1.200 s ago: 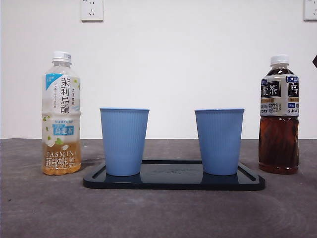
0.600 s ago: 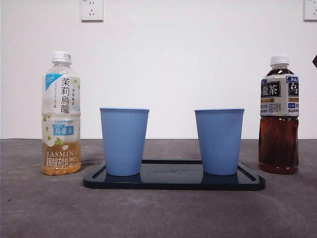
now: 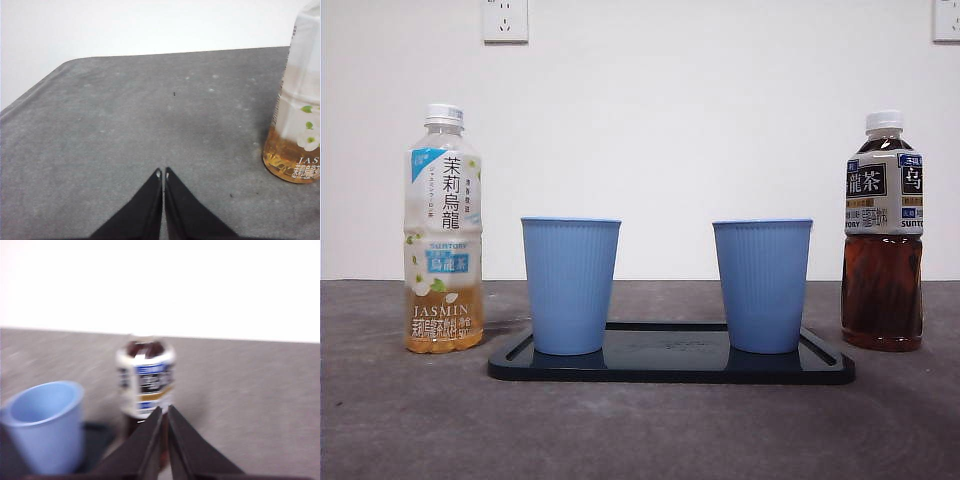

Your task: Pour the drink into the cup

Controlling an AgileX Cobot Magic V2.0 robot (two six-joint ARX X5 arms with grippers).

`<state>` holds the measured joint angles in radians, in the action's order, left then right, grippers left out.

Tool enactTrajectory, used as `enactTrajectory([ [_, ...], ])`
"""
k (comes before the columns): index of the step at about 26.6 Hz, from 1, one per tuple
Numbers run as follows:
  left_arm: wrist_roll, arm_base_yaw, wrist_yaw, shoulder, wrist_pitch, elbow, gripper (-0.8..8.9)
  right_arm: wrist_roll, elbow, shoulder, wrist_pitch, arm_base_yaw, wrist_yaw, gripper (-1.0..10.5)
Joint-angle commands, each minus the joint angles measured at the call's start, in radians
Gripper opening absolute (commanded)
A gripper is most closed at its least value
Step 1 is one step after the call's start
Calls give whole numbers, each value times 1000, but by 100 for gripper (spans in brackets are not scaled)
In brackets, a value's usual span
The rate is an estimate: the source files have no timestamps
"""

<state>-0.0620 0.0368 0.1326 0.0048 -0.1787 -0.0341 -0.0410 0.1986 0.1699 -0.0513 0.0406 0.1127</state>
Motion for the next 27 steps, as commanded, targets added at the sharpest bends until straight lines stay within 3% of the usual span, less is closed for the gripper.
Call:
enactTrajectory([
  [1, -5, -2, 2, -2, -8, 20, 7, 19, -61, -40, 72, -27, -43, 16],
  [8, -5, -2, 2, -2, -8, 20, 7, 19, -163, -129, 96, -65, -147, 16],
  [27, -5, -2, 2, -2, -8, 20, 7, 23, -187, -166, -126, -89, -146, 16],
])
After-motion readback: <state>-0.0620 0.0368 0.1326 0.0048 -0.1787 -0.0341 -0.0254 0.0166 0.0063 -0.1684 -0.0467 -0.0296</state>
